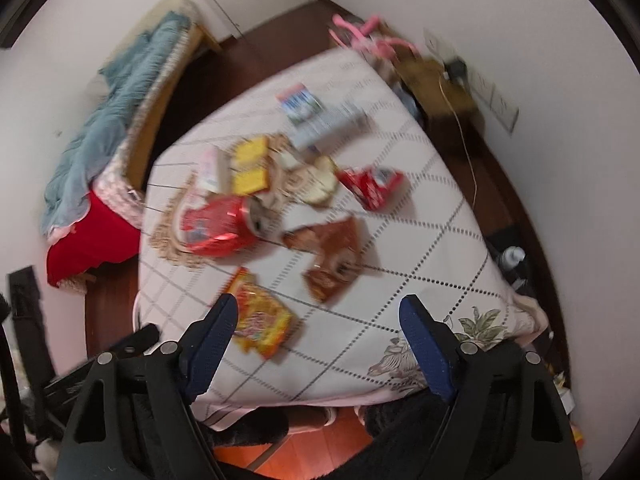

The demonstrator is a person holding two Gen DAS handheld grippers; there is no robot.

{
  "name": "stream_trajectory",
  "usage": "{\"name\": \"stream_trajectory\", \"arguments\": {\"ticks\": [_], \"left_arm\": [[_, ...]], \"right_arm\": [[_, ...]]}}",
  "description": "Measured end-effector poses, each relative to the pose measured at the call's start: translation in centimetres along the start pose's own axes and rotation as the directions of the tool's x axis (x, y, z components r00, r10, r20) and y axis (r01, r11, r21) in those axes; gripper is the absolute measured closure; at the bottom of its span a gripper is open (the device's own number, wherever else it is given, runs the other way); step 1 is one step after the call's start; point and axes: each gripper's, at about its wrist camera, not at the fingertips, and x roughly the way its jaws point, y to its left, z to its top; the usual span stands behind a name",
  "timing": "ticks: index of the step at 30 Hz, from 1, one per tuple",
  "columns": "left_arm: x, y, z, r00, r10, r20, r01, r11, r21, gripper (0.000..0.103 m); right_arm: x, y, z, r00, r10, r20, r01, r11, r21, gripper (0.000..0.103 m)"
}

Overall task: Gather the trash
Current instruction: 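Grasp the orange chip bag with the left tool while the right tool grasps the brown snack bag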

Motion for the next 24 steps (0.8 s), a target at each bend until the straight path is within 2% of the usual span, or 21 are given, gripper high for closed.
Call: {"name": "stream_trajectory", "arguments": {"ticks": [2, 4, 6, 8, 10, 12, 13, 18, 23, 24], "left_arm": [[2.3, -0.1, 0.3, 0.999, -0.026, -0.048, 0.024, 0.999, -0.035, 0.028], [3.8, -0.2, 0.6, 0.996, -0.047, -0.072, 0.042, 0.997, -0.072, 0.032], [4.1, -0.5, 0.8, 0.997, -0.054, -0.054, 0.05, 0.995, -0.081, 0.039], [4.0, -0.9, 1.1, 1.0, -0.017, -0.021, 0.015, 0.998, -0.063, 0.062], [3.8, -1.1, 1.2, 1.0, 0.003, -0.004, -0.003, 1.0, -0.031, 0.081], [3.5, -0.9, 1.2, 1.0, 0.013, 0.004, -0.013, 1.0, -0.003, 0.089], [3.1, -0.8, 1.2, 0.999, 0.042, 0.024, -0.042, 0.999, 0.022, 0.095], [1.7, 0.1, 1.6, 0.993, 0.09, 0.082, -0.097, 0.991, 0.088, 0.1], [-0.4, 1.4, 1.8, 0.974, 0.156, 0.164, -0.177, 0.976, 0.124, 0.1], [-1.0, 1.7, 1.8, 0.968, 0.168, 0.184, -0.194, 0.972, 0.131, 0.1]], "right_arm": [[1.8, -0.9, 0.1, 1.0, -0.01, -0.014, 0.01, 1.0, 0.012, 0.019], [3.4, -1.3, 0.2, 1.0, -0.016, -0.019, 0.016, 1.0, 0.027, 0.019], [4.9, -1.7, 0.6, 0.999, -0.021, -0.028, 0.022, 0.999, 0.036, 0.019], [6.5, -1.9, 1.0, 0.999, -0.03, -0.041, 0.032, 0.998, 0.048, 0.019], [7.5, -2.0, 1.4, 0.998, -0.037, -0.052, 0.04, 0.998, 0.056, 0.019], [8.5, -1.8, 1.7, 0.997, -0.043, -0.059, 0.047, 0.997, 0.054, 0.019], [8.9, -1.7, 1.8, 0.997, -0.051, -0.059, 0.054, 0.997, 0.049, 0.019], [11.1, -0.9, 2.2, 0.994, -0.092, -0.056, 0.094, 0.995, 0.033, 0.019], [12.4, 0.3, 2.6, 0.987, -0.153, -0.043, 0.152, 0.988, -0.008, 0.019], [12.7, 0.6, 2.6, 0.986, -0.165, -0.037, 0.164, 0.986, -0.018, 0.023]]}}
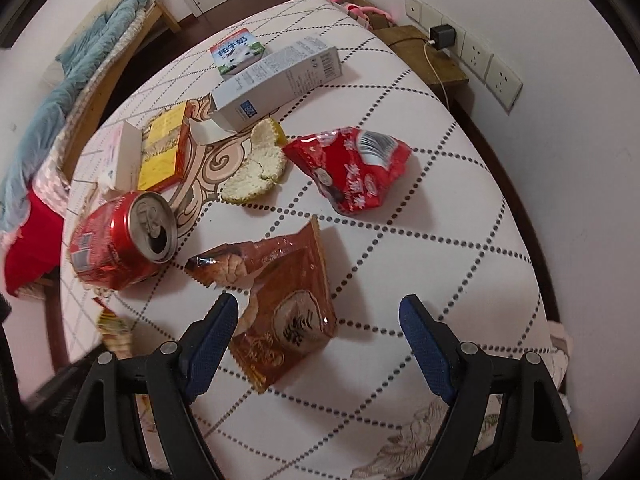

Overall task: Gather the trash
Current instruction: 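Grasp the orange chip bag with the left tool while the right tool grasps the brown snack bag, then carry both bags over the white bin and open both tools to drop them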

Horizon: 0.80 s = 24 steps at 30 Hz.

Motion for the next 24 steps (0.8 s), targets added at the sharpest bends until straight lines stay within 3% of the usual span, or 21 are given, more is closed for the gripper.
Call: {"name": "stream_trajectory", "arguments": {"ticks": [1, 3, 5, 6, 7, 11, 24], "left_arm": [[-0.3, 0.2, 0.0, 1.0, 0.011, 0.011, -0.011, 1.0, 0.005, 0.101], [-0.8, 1.6, -0.1, 0.998, 0.035, 0.043, -0.035, 0.999, 0.018, 0.101], [-1.2, 2.3, 0.2, 0.996, 0.053, 0.066, -0.054, 0.998, 0.026, 0.101], [-1.8, 2.8, 0.1, 0.995, 0.063, 0.083, -0.066, 0.997, 0.03, 0.101], [-1.4, 2.6, 0.6, 0.993, 0.067, 0.095, -0.071, 0.997, 0.031, 0.101], [-1.9, 2.5, 1.5, 0.987, 0.08, 0.139, -0.087, 0.995, 0.039, 0.101], [-9.1, 8.2, 0.9, 0.963, 0.075, 0.259, -0.069, 0.997, -0.031, 0.101]], "right_arm": [[0.2, 0.4, 0.0, 1.0, -0.016, 0.006, 0.016, 1.0, -0.013, 0.029], [0.6, 1.1, 0.0, 0.999, -0.042, 0.007, 0.042, 0.998, -0.039, 0.062], [0.7, 1.5, -0.2, 0.998, -0.062, 0.022, 0.063, 0.997, -0.051, 0.068], [0.5, 1.7, -0.4, 0.997, -0.066, 0.038, 0.068, 0.996, -0.062, 0.086], [0.3, 1.9, -0.5, 0.997, -0.067, 0.046, 0.07, 0.995, -0.068, 0.091], [-1.3, 2.4, -1.4, 0.996, -0.031, 0.081, 0.036, 0.997, -0.062, 0.091], [-10.6, 7.4, -3.7, 0.973, 0.121, 0.199, -0.091, 0.984, -0.151, 0.091]]}}
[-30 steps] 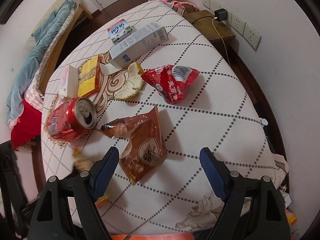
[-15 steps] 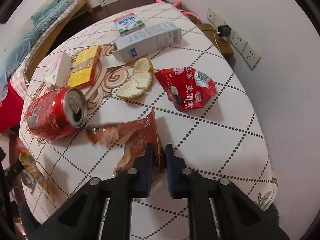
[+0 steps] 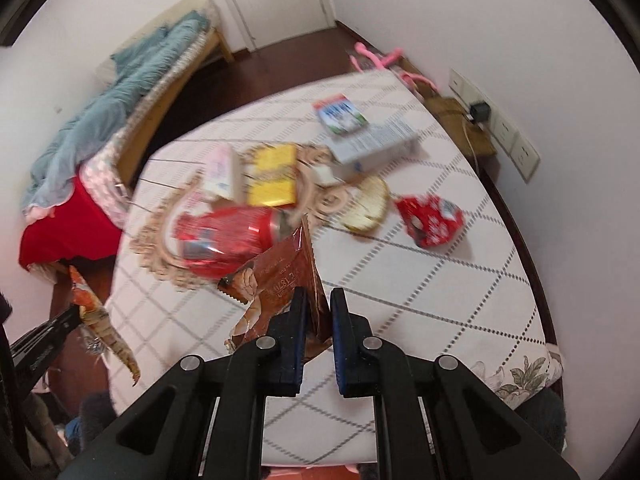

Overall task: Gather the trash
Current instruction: 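Carry both bags over the white bin and open both tools to drop them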

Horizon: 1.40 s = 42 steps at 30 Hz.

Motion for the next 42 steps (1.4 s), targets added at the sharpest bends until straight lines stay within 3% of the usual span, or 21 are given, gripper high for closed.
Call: {"name": "stream_trajectory", "arguments": {"ticks": [5, 12, 17, 20, 26, 32, 36, 37, 39, 40, 41, 42], "left_arm": [[-2.3, 4.2, 2.0, 0.998, 0.022, 0.056, -0.019, 0.999, -0.049, 0.101], [-3.3, 14.3, 5.0, 0.989, 0.107, 0.099, -0.089, 0.981, -0.171, 0.101], [-1.5, 22.3, 4.7, 0.986, 0.157, 0.063, -0.134, 0.952, -0.275, 0.101], [1.4, 27.5, 3.7, 0.985, 0.171, 0.003, -0.16, 0.924, -0.347, 0.101], [8.3, 35.3, 0.7, 0.981, 0.137, -0.136, -0.185, 0.871, -0.456, 0.101], [14.8, 40.1, -2.4, 0.971, 0.049, -0.236, -0.17, 0.832, -0.528, 0.099], [18.0, 41.7, -4.6, 0.952, 0.007, -0.305, -0.187, 0.801, -0.568, 0.095], [18.4, 42.0, -4.7, 0.949, 0.002, -0.316, -0.192, 0.797, -0.572, 0.092], [19.0, 42.5, -5.7, 0.942, 0.001, -0.336, -0.209, 0.785, -0.583, 0.059], [19.0, 42.6, -6.2, 0.941, -0.001, -0.339, -0.211, 0.781, -0.588, 0.018], [19.1, 42.8, -6.4, 0.94, -0.002, -0.341, -0.212, 0.778, -0.591, 0.001], [19.0, 43.0, -6.8, 0.939, 0.003, -0.343, -0.219, 0.774, -0.593, 0.001]], "right_arm": [[-1.6, 5.0, 2.1, 0.997, 0.079, 0.019, -0.077, 0.995, -0.066, 0.091], [0.8, 15.3, 4.5, 0.984, 0.178, -0.024, -0.18, 0.969, -0.17, 0.091], [5.3, 25.4, 4.2, 0.96, 0.252, -0.119, -0.275, 0.929, -0.248, 0.091], [8.6, 31.3, 2.9, 0.942, 0.276, -0.191, -0.323, 0.901, -0.288, 0.091], [18.5, 43.5, -2.2, 0.901, 0.22, -0.374, -0.369, 0.841, -0.396, 0.091], [27.9, 48.8, -6.6, 0.86, 0.111, -0.498, -0.363, 0.82, -0.443, 0.091], [32.7, 50.3, -8.4, 0.83, 0.061, -0.554, -0.358, 0.82, -0.446, 0.091], [33.7, 50.3, -8.7, 0.823, 0.051, -0.566, -0.357, 0.822, -0.444, 0.091], [35.4, 50.5, -9.0, 0.814, 0.028, -0.581, -0.35, 0.821, -0.45, 0.088], [35.9, 50.6, -9.2, 0.807, 0.02, -0.59, -0.351, 0.82, -0.452, 0.088], [36.4, 50.7, -9.6, 0.802, 0.013, -0.598, -0.353, 0.817, -0.456, 0.087], [36.7, 51.0, -9.7, 0.799, 0.004, -0.601, -0.352, 0.813, -0.463, 0.075]]}}
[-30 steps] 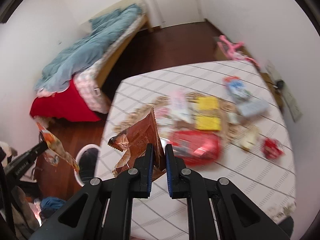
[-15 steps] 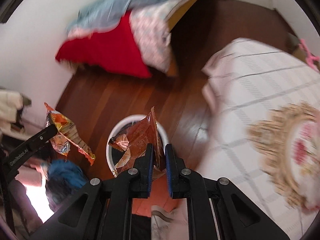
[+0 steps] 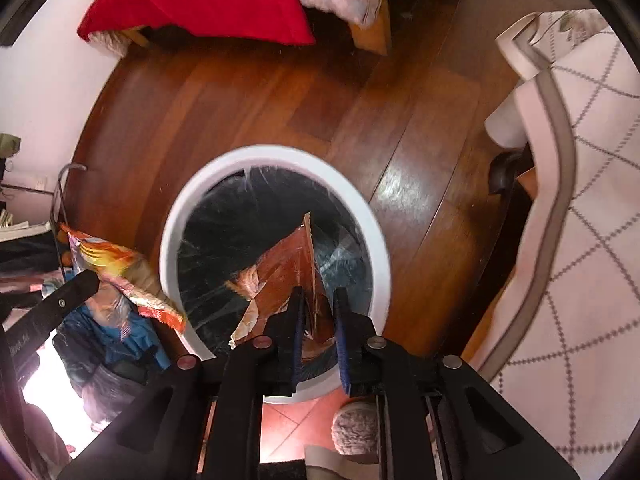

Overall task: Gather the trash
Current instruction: 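Carry both bags over the white bin and open both tools to drop them, then grasp the clear plastic lid with the left tool while the right tool grasps the red Coca-Cola can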

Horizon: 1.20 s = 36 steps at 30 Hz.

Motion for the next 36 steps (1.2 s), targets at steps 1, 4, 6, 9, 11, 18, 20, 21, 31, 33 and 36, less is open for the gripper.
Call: {"name": "stream_trajectory", "arguments": {"ticks": [1, 4, 6, 9, 11, 18, 20, 21, 31, 33, 36], "left_arm": [[0.2, 0.3, -0.3, 1.0, 0.013, -0.01, -0.013, 1.0, -0.006, 0.001], [0.5, 0.6, -0.6, 0.999, 0.036, -0.019, -0.037, 0.999, -0.007, 0.001], [0.4, 0.9, -0.8, 0.998, 0.055, -0.017, -0.055, 0.998, -0.002, 0.001], [-0.5, 1.4, -1.3, 0.997, 0.071, 0.006, -0.071, 0.997, -0.003, 0.0], [-1.3, 1.5, -1.7, 0.996, 0.092, 0.023, -0.092, 0.996, 0.005, 0.0], [-4.6, 0.6, -3.4, 0.989, 0.119, 0.083, -0.123, 0.991, 0.051, 0.0], [-5.6, 0.2, -3.9, 0.988, 0.119, 0.099, -0.125, 0.991, 0.057, 0.0], [-6.2, 0.0, -4.1, 0.987, 0.117, 0.108, -0.124, 0.99, 0.06, 0.0], [-13.1, -1.0, -6.9, 0.971, 0.106, 0.214, -0.126, 0.989, 0.082, 0.0], [-14.7, -1.2, -7.6, 0.967, 0.097, 0.236, -0.12, 0.989, 0.087, 0.0], [-16.9, -1.8, -8.4, 0.96, 0.085, 0.266, -0.113, 0.989, 0.092, 0.0]], "right_arm": [[0.4, 0.0, 0.1, 1.0, -0.01, -0.012, 0.01, 1.0, -0.008, 0.064], [0.5, 0.3, -0.3, 0.999, -0.033, -0.017, 0.033, 0.999, -0.025, 0.018], [0.7, 0.4, -0.5, 0.998, -0.051, -0.026, 0.05, 0.998, -0.036, 0.003], [0.3, 0.5, -1.0, 0.996, -0.089, -0.031, 0.088, 0.995, -0.046, 0.0], [-0.3, 0.5, -1.5, 0.993, -0.115, -0.028, 0.113, 0.992, -0.051, 0.0], [-3.1, 1.0, -3.4, 0.99, -0.137, 0.01, 0.138, 0.988, -0.065, 0.0], [-4.2, 1.2, -4.1, 0.991, -0.135, 0.023, 0.136, 0.989, -0.065, 0.0], [-4.7, 1.3, -4.4, 0.991, -0.133, 0.03, 0.135, 0.989, -0.066, 0.0], [-12.1, 2.6, -8.1, 0.983, -0.097, 0.155, 0.114, 0.988, -0.103, 0.0], [-14.0, 2.8, -8.9, 0.979, -0.085, 0.187, 0.107, 0.989, -0.107, 0.0], [-17.0, 3.1, -10.3, 0.969, -0.062, 0.238, 0.09, 0.99, -0.111, 0.0]]}}
